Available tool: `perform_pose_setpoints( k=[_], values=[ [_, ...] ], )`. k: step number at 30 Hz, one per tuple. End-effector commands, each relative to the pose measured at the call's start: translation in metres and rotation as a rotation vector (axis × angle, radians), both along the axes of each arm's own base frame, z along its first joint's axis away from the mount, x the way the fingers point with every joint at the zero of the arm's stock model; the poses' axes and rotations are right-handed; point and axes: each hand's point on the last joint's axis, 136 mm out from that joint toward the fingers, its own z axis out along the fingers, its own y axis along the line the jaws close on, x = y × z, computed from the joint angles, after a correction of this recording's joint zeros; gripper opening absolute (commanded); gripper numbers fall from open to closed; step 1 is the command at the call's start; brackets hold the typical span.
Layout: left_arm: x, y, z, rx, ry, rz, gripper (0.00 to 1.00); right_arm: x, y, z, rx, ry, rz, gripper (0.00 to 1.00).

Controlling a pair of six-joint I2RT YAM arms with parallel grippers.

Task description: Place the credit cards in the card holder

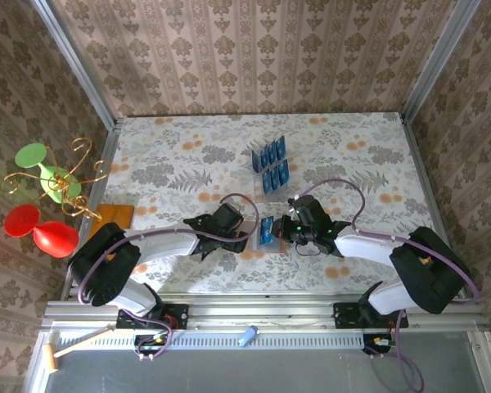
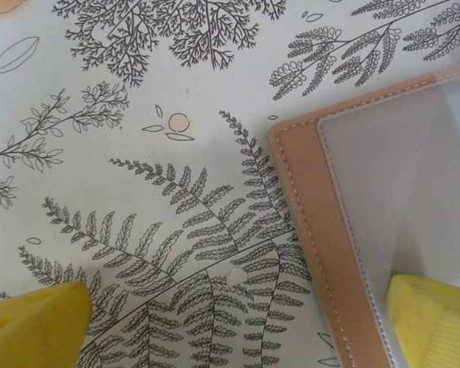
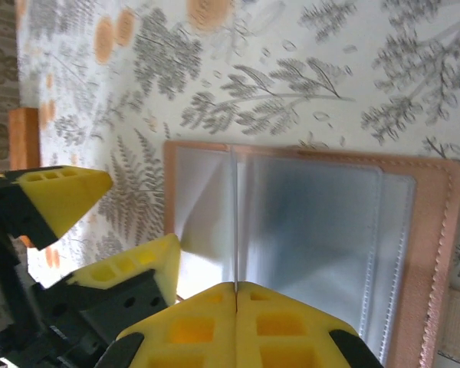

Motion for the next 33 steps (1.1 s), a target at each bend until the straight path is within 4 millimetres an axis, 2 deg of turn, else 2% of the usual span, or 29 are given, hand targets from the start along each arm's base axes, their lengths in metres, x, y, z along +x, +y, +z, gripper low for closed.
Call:
perform_pose_setpoints(
  k=[1, 8, 18, 19, 23, 33],
  values=[
    [0.006, -0.007, 0.020, -0.022, -0.023, -0.003, 1.00, 0.002, 0.002, 0.019, 0.038, -0.073, 0.024, 0.00],
    [0.017, -0.014, 0.026, -0.041, -0.029, -0.012, 1.00, 0.004, 0.001, 0.017, 0.057, -0.087, -0.003, 0.00],
    [0.011, -0.007, 0.009, -0.017, 0.004, -0.007, 1.00, 0.006, 0.000, 0.008, 0.084, -0.096, -0.027, 0.00],
    [0.010, -0.006, 0.006, -0.012, 0.008, -0.006, 1.00, 0.006, 0.000, -0.001, 0.073, -0.078, -0.028, 0.00],
    [0.007, 0.001, -0.003, 0.012, 0.023, 0.002, 1.00, 0.006, 0.001, -0.007, 0.074, -0.070, -0.028, 0.00],
    [0.002, 0.012, -0.015, 0.037, 0.040, 0.033, 1.00, 0.007, 0.004, -0.012, 0.106, -0.077, -0.030, 0.00]
  ],
)
